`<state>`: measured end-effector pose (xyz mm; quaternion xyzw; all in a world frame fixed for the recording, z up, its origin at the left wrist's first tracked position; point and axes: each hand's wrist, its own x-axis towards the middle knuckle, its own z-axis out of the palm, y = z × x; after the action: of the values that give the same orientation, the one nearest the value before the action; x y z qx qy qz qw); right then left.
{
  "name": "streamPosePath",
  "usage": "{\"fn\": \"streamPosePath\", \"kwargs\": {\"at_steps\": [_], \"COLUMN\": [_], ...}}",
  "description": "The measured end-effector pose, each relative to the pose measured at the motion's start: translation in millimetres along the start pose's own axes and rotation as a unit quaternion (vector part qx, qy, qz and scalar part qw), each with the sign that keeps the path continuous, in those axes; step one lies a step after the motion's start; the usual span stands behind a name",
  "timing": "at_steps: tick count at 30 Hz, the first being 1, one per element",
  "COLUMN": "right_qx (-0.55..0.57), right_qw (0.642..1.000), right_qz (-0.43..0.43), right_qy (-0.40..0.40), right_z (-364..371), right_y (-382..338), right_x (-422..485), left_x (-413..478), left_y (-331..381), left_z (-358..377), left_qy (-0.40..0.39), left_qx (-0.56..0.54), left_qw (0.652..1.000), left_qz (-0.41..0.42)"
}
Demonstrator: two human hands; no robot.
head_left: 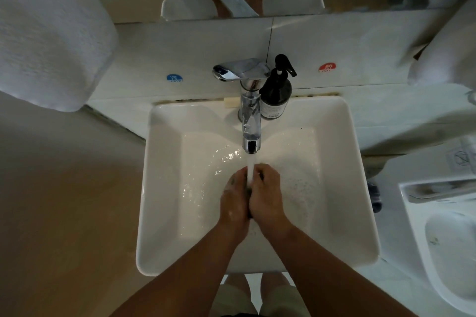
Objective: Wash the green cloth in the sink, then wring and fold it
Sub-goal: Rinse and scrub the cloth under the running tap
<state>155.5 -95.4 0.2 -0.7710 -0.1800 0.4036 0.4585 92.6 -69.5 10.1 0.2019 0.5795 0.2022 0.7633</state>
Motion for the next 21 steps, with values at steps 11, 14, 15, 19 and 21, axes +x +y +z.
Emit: {"fn": "streamPosePath", "kwargs": {"at_steps": [11,14,15,19,21], "right_qx": [-0.065,-0.087,-0.157,-0.100,0.052], "right_qw": [0.985,0.994,0.986,0.994,0.985], "right_qz": [-0.160,-0.063,-0.050,0.051,0.158], "right_qy": [-0.028,-0.014,-0.012,0.001,0.038], "right_z": [-1.3,-4.6,-5.1,-5.1,-5.0], "right_y": [-0.8,-11.6,-13.0,-16.2,-13.2], "right_x": [-0.8,2.0,6.0,14.5,19.4], "left_x": [-3.3,0.5,0.4,3.4,2.9], "left_y": [16.8,13.4,10.3,-3.7,-4.7], "left_z": [16.7,14.2,12.2,5.8,-0.4], "left_qy": [-0.008,-0.003,-0.004,0.032,0.029], "left_qx": [-0.045,-0.044,-0.051,0.244,0.366], "left_qw": [0.996,0.996,0.994,0.969,0.922], "left_qz": [-0.072,-0.079,-0.101,0.010,0.123]}}
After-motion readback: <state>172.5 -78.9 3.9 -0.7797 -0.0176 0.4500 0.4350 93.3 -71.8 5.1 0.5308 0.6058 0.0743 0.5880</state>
